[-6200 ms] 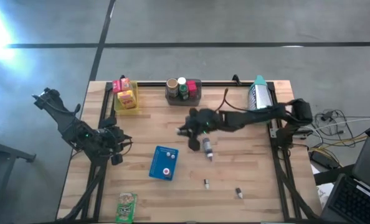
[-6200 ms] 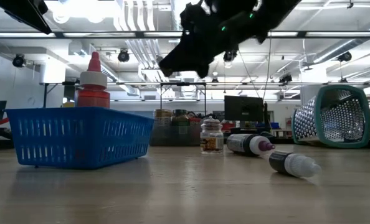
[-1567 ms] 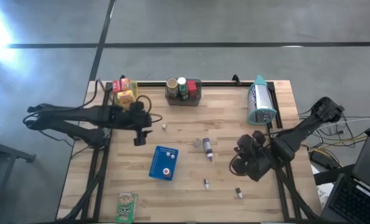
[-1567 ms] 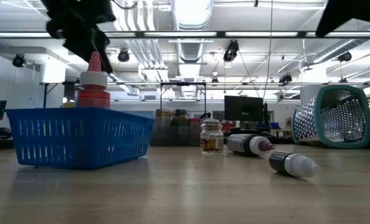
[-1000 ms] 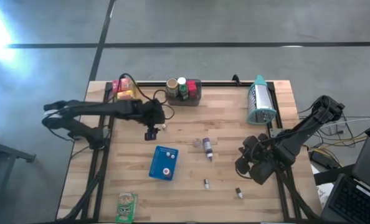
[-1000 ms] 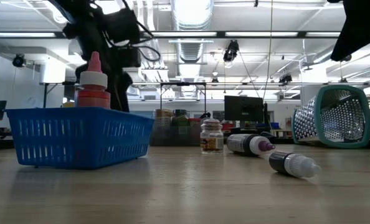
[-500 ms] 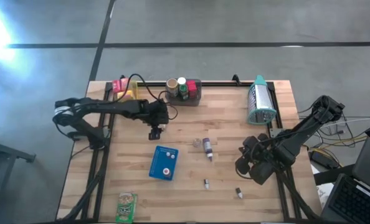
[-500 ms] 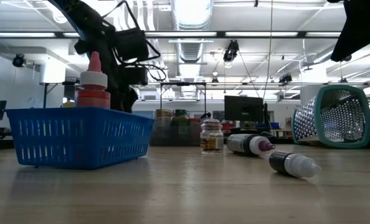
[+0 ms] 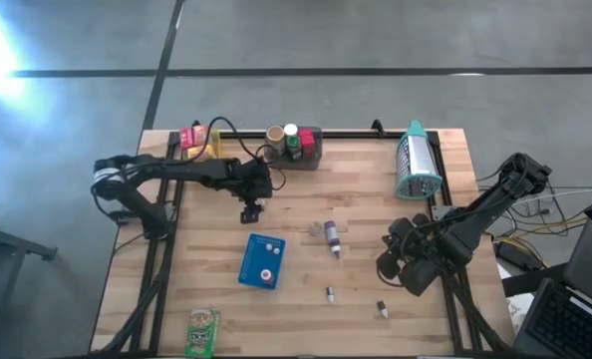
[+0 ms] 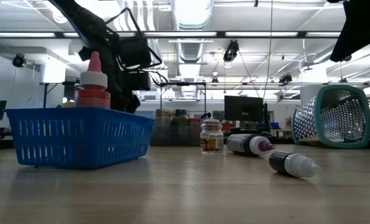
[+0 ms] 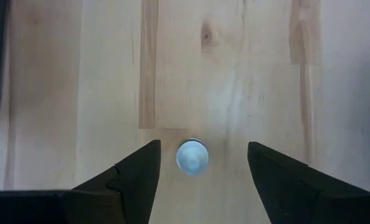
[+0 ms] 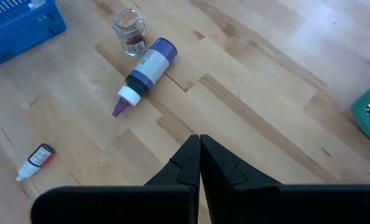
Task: Pick & Place Kitchen Items
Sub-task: Put the green food coloring bottle into the blue bin
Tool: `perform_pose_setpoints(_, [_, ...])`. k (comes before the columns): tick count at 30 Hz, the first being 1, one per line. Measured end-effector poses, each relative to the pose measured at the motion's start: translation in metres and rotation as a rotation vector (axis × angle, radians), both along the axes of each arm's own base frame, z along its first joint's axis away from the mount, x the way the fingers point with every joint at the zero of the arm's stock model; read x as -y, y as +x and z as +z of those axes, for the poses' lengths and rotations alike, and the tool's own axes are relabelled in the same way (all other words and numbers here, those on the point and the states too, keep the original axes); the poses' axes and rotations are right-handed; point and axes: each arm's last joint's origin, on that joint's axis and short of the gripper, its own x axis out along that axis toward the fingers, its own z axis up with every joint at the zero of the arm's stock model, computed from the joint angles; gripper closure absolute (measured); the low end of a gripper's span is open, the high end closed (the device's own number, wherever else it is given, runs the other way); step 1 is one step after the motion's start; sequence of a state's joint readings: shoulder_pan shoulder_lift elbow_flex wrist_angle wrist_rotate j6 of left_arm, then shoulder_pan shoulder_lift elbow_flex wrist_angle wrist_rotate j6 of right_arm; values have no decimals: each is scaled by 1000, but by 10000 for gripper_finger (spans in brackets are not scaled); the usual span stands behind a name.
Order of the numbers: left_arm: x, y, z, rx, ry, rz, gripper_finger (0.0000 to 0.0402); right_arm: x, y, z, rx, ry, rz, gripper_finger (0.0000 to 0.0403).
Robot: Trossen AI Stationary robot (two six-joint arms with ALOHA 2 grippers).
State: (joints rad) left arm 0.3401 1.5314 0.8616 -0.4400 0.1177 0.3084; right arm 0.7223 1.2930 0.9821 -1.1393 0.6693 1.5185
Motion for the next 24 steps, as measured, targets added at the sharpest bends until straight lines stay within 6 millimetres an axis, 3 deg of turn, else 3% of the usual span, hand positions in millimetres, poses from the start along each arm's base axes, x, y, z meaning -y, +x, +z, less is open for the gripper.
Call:
perform_pose_setpoints(6, [-1, 2, -6, -18, -6, 3, 168, 0, 0, -2, 2, -9, -1, 394])
perform_pose_setpoints(24, [-3, 3, -9, -16, -7, 14, 264, 1, 0, -2, 4, -12, -1, 394])
